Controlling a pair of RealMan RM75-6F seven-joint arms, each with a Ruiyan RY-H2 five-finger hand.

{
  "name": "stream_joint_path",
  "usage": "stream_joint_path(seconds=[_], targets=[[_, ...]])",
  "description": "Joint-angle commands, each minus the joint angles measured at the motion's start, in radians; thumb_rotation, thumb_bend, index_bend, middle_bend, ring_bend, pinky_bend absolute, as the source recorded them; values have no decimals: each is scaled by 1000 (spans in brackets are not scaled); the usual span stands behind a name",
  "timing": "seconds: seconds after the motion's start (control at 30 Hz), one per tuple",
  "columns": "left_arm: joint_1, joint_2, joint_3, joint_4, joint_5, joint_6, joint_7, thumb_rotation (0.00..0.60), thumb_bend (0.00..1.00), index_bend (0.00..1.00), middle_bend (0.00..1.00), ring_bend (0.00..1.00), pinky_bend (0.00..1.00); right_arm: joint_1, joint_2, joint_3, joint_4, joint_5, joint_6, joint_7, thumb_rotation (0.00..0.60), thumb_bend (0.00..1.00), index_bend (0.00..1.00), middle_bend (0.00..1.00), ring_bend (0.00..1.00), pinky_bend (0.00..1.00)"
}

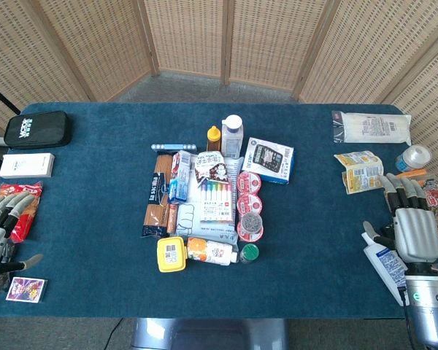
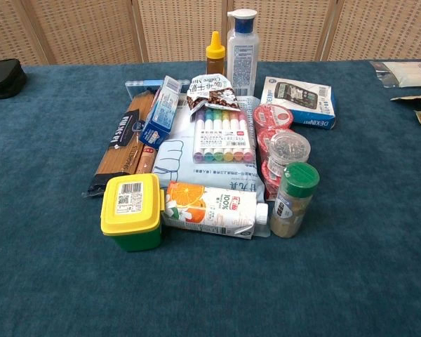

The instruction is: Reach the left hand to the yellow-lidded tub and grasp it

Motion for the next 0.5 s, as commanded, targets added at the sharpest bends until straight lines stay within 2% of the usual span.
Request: stream_joint_path(seconds=[0.03,0.33,0.5], targets=[[-3,-3,-1,-2,-1,-4,5,600,104,34,0,0,0,2,-3,0,2,4,-5,3,568,287,0,0,0,0],[-7,0,5,-18,17,-10,28,600,106,39,0,0,0,-16,-1,-12,9,-16,15,38,568,288,0,0,0,0],[-45,8,16,-38,38,-79,33,600,105,142,0,0,0,-31,9,-19,4,-23,30,46,566,288,0,0,0,0]])
